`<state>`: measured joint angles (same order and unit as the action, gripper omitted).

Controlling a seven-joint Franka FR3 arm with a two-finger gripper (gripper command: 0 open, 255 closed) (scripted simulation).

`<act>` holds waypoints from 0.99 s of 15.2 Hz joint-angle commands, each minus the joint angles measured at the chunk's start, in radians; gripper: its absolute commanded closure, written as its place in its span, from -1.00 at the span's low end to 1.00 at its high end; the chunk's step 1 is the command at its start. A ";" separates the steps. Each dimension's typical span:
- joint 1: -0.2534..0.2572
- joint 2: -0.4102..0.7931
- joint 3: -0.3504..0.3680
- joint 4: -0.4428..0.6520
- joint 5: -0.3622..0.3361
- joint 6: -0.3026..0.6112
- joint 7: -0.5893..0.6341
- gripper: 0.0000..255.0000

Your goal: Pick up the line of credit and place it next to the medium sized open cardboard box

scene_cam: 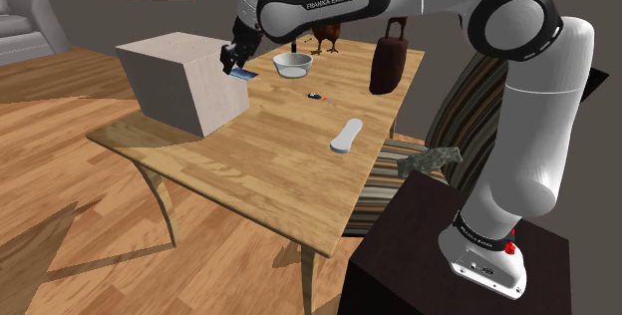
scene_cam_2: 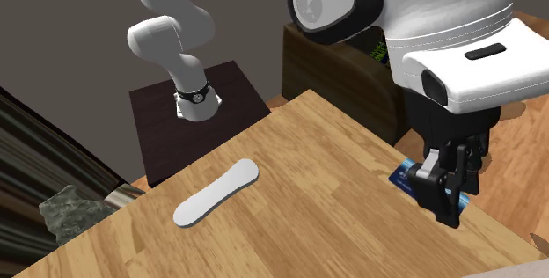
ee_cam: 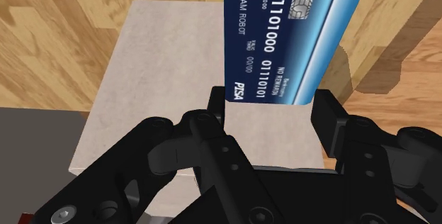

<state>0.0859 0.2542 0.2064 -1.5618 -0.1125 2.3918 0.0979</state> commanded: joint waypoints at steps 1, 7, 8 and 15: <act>-0.001 -0.003 -0.001 -0.032 -0.002 0.030 0.003 1.00; 0.000 0.008 -0.005 -0.098 -0.011 0.106 0.012 1.00; 0.000 0.010 -0.005 -0.108 -0.013 0.119 0.014 1.00; 0.003 0.033 -0.012 -0.171 -0.029 0.204 0.028 1.00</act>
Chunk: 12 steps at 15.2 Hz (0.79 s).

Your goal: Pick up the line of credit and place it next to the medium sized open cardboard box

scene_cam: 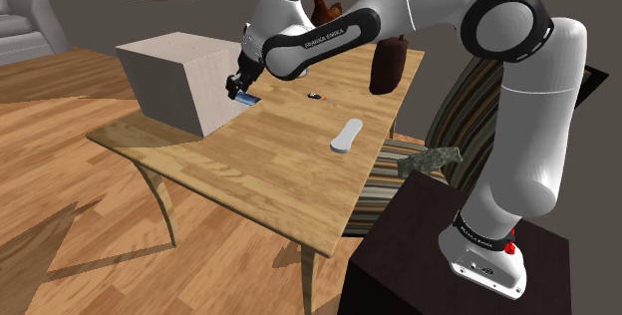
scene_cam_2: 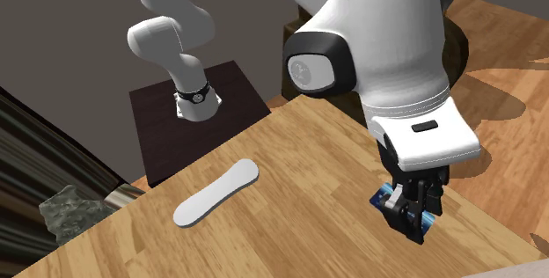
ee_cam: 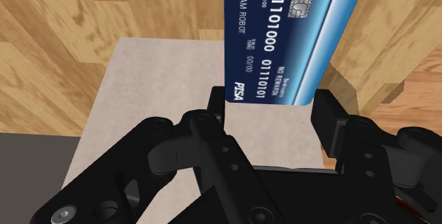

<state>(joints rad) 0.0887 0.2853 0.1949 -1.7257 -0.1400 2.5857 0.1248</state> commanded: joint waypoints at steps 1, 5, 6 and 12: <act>0.001 0.006 -0.002 -0.016 -0.004 0.022 0.004 1.00; 0.004 0.024 -0.008 -0.045 -0.016 0.069 0.014 1.00; 0.005 0.029 -0.009 -0.052 -0.019 0.081 0.017 1.00; 0.013 0.062 -0.022 -0.087 -0.040 0.149 0.034 1.00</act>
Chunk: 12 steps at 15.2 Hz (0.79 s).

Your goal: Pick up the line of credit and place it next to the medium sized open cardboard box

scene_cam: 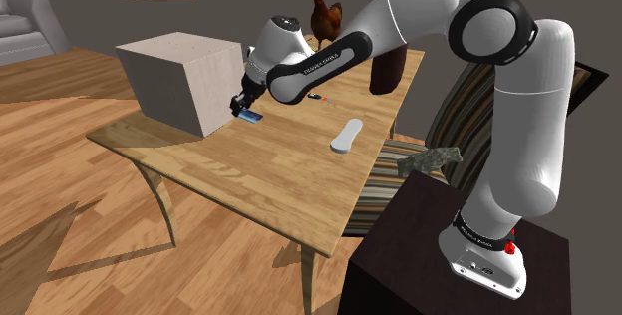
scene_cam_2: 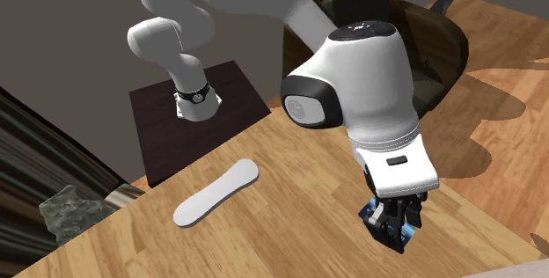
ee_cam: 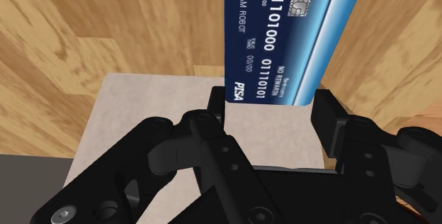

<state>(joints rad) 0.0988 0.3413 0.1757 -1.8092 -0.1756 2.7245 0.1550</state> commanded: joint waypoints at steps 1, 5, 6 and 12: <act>0.004 0.013 -0.005 -0.008 -0.008 0.021 0.008 1.00; 0.011 0.039 -0.016 -0.026 -0.023 0.065 0.021 1.00; 0.013 0.046 -0.019 -0.030 -0.027 0.076 0.025 1.00; 0.028 0.090 -0.040 -0.049 -0.051 0.140 0.047 1.00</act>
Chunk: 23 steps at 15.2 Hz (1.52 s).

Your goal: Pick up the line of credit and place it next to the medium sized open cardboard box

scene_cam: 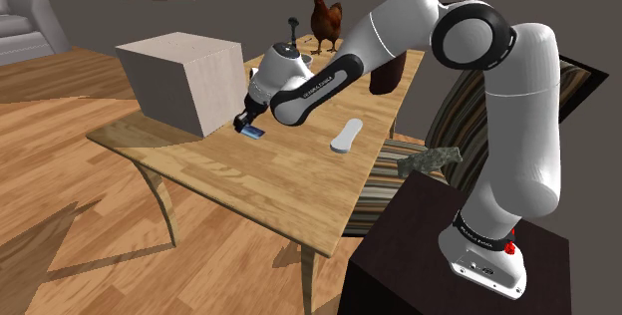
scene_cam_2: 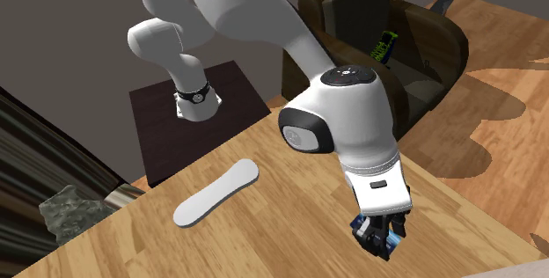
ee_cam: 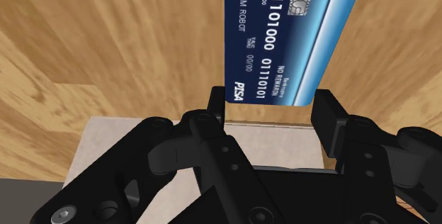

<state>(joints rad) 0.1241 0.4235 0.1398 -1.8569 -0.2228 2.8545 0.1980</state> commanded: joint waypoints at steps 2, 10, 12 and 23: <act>0.009 0.024 -0.012 -0.005 -0.012 0.031 0.012 1.00; 0.017 0.046 -0.023 -0.010 -0.022 0.057 0.021 1.00; 0.017 0.046 -0.023 -0.010 -0.022 0.057 0.021 1.00; -0.013 -0.092 0.011 -0.108 0.009 0.017 -0.001 -1.00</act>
<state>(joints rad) 0.1113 0.3652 0.1456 -1.9432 -0.2188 2.8836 0.1952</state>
